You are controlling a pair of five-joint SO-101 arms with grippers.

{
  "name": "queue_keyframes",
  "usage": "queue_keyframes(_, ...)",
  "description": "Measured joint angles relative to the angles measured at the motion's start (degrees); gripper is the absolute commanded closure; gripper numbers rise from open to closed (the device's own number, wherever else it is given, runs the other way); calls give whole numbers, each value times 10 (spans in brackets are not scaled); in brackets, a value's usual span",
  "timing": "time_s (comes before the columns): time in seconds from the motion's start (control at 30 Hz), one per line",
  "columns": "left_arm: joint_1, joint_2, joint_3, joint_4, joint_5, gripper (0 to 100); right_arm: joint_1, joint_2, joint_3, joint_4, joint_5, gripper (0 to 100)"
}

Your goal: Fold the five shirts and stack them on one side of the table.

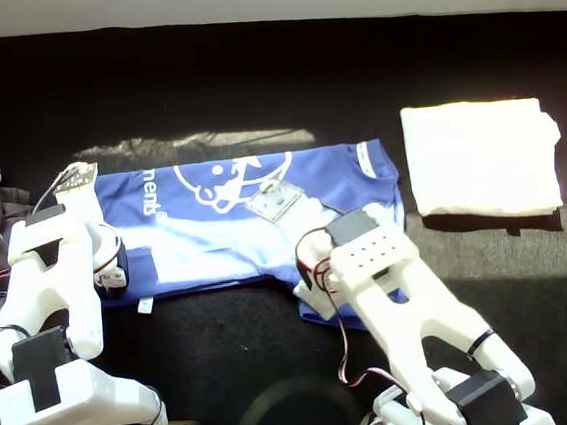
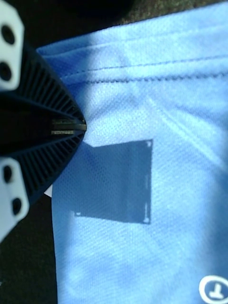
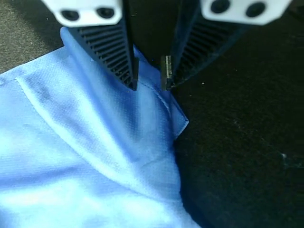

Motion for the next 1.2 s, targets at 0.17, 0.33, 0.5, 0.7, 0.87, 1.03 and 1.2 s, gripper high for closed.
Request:
queue_keyframes(0.17, 0, 0, 0, 0, 0, 990, -32, 0, 11, -33, -36, 908)
queue_keyframes(0.33, 0, 0, 0, 0, 0, 990, -35, 0, 52, -94, -46, 909)
queue_keyframes(0.5, 0, 0, 0, 0, 0, 990, -35, 0, 84, -128, -47, 909)
queue_keyframes(0.7, 0, 0, 0, 0, 0, 990, 11, 0, 92, -163, -47, 907)
queue_keyframes(0.87, 0, 0, 0, 0, 0, 990, 67, 0, 92, -173, -26, 907)
queue_keyframes(1.03, 0, 0, 0, 0, 0, 990, 80, 0, 92, -171, -17, 907)
queue_keyframes(1.2, 0, 0, 0, 0, 0, 990, 64, 0, 92, -136, -17, 907)
